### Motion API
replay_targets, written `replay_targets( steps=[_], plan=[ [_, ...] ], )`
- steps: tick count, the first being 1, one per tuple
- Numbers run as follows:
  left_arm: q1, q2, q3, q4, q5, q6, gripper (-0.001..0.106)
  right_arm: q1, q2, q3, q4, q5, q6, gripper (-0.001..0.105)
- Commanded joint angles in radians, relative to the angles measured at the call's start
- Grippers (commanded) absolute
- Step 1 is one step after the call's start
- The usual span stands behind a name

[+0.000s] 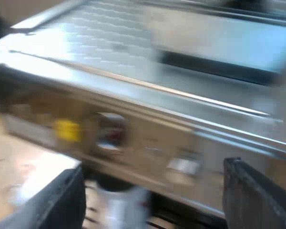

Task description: Place mug into machine

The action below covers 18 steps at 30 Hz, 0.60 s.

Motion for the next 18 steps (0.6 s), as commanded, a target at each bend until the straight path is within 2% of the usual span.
replay_targets(
  steps=[1, 6, 8, 12, 18],
  plan=[
    [0.086, 0.078, -0.054, 0.004, 0.030, -0.024, 0.071, -0.140, -0.061, -0.010, 0.118, -0.089, 0.018, 0.063],
    [0.246, 0.147, -0.106, 0.010, 0.055, -0.020, 0.071, -0.375, -0.125, -0.010, 0.266, -0.127, 0.018, 0.063],
    [0.283, 0.151, -0.117, 0.010, 0.055, -0.020, 0.071, -0.493, -0.146, -0.010, 0.311, -0.199, 0.016, 0.063],
    [0.289, 0.140, -0.120, 0.025, 0.055, -0.020, 0.071, -0.666, -0.165, -0.010, 0.351, -0.293, 0.009, 0.063],
    [0.289, 0.099, -0.119, 0.142, 0.030, -0.013, 0.071, -0.896, -0.196, -0.010, 0.411, -0.355, -0.071, 0.063]
  ],
)
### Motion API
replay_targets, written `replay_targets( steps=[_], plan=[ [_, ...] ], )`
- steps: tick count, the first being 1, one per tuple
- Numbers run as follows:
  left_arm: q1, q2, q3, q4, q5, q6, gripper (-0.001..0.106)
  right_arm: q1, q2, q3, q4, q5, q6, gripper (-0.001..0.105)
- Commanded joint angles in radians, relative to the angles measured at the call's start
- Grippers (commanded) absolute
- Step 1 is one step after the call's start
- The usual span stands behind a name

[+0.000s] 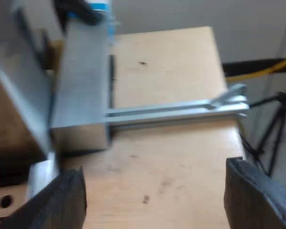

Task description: Place mug into machine

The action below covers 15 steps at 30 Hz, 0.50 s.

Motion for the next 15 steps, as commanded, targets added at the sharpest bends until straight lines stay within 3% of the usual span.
replay_targets(
  steps=[1, 5, 8, 15],
  plan=[
    [0.000, -0.030, -0.006, 0.072, -0.036, 0.012, 0.071, -0.089, -0.038, -0.010, 0.031, -0.051, -0.053, 0.063],
    [0.000, -0.101, -0.006, 0.181, -0.159, 0.023, 0.071, -0.130, -0.095, -0.010, 0.055, -0.059, -0.080, 0.063],
    [0.000, -0.169, -0.006, 0.243, -0.215, 0.059, 0.071, -0.130, -0.151, -0.010, 0.076, -0.059, -0.093, 0.063],
    [0.000, -0.340, -0.006, 0.358, -0.228, 0.087, 0.071, -0.130, -0.281, -0.010, 0.135, -0.059, -0.093, 0.063]
  ],
)
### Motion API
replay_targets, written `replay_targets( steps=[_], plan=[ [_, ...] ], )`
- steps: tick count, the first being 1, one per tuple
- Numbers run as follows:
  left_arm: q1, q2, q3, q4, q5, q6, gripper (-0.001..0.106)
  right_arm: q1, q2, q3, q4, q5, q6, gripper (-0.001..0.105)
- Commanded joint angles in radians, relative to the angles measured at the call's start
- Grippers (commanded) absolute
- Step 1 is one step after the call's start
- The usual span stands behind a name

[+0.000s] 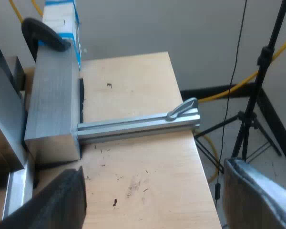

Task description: Place mug into machine

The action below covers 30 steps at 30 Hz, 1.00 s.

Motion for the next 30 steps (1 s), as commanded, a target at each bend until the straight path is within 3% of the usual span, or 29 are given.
replay_targets(
  steps=[1, 11, 15, 19, 22, 26, 30],
  plan=[
    [0.000, -0.076, -0.006, 0.052, -0.019, 0.007, 0.071, -0.003, -0.064, -0.008, 0.042, -0.008, -0.014, 0.063],
    [0.000, -0.288, -0.007, 0.181, -0.019, 0.019, 0.071, -0.003, -0.252, 0.020, 0.136, -0.011, -0.008, 0.063],
    [0.000, -0.396, -0.008, 0.244, -0.019, 0.048, 0.071, -0.003, -0.398, 0.109, 0.134, -0.011, 0.013, 0.063],
    [-0.002, -0.392, -0.033, 0.336, -0.016, 0.058, 0.071, -0.003, -0.504, 0.190, 0.139, -0.013, 0.016, 0.063],
    [-0.001, -0.392, -0.030, 0.337, -0.015, 0.063, 0.071, 0.002, -0.485, 0.211, 0.187, -0.038, 0.029, 0.063],
    [-0.001, -0.392, -0.017, 0.307, -0.018, 0.063, 0.071, 0.001, -0.488, 0.274, 0.114, -0.096, 0.029, 0.063],
    [-0.001, -0.392, 0.046, 0.200, -0.018, 0.063, 0.071, 0.001, -0.488, 0.367, 0.003, -0.098, 0.029, 0.063]
  ],
)
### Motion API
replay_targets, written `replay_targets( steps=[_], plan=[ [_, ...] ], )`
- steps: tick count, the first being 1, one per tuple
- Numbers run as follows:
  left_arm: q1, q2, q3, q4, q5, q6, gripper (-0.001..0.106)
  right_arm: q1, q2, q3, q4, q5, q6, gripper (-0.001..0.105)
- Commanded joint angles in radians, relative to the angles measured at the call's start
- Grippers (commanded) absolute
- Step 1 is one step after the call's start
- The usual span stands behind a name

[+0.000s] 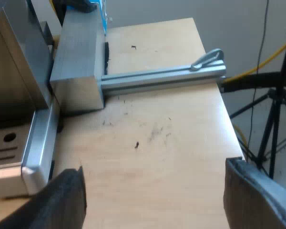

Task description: Place mug into machine

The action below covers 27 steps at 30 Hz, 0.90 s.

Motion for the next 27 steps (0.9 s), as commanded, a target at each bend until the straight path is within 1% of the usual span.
replay_targets(
  steps=[1, 2, 4, 5, 7, 13, 15, 16, 19, 21, 27],
  plan=[
    [-0.001, -0.138, 0.055, -0.095, -0.013, 0.005, 0.071, -0.001, -0.040, 0.058, -0.094, -0.008, -0.003, 0.063],
    [-0.001, -0.138, 0.069, -0.105, -0.013, 0.005, 0.071, -0.001, -0.040, 0.072, -0.107, -0.008, -0.003, 0.063],
    [-0.001, -0.135, 0.126, -0.151, -0.013, 0.005, 0.071, -0.001, -0.040, 0.123, -0.138, -0.008, -0.003, 0.063],
    [-0.001, -0.135, 0.136, -0.164, -0.013, 0.005, 0.071, -0.001, -0.038, 0.141, -0.145, -0.008, -0.003, 0.063],
    [-0.001, -0.135, 0.195, -0.202, -0.013, 0.005, 0.071, -0.001, -0.038, 0.187, -0.150, -0.008, -0.003, 0.063],
    [-0.001, -0.134, 0.334, -0.234, -0.013, 0.005, 0.071, -0.001, -0.038, 0.277, -0.137, -0.008, -0.003, 0.063],
    [-0.001, -0.134, 0.369, -0.234, -0.013, 0.005, 0.071, -0.001, -0.038, 0.293, -0.130, -0.008, -0.003, 0.063],
    [-0.001, -0.134, 0.373, -0.234, -0.013, 0.005, 0.071, -0.001, -0.038, 0.298, -0.141, -0.008, -0.003, 0.063],
    [-0.001, -0.133, 0.433, -0.237, -0.013, 0.005, 0.071, -0.001, -0.038, 0.303, -0.147, -0.008, -0.003, 0.063],
    [-0.001, -0.133, 0.455, -0.265, -0.013, 0.005, 0.071, -0.001, -0.038, 0.303, -0.147, -0.008, -0.003, 0.063],
    [-0.001, -0.133, 0.464, -0.284, -0.011, 0.005, 0.071, -0.001, -0.038, 0.303, -0.147, -0.008, -0.003, 0.063]
  ],
)
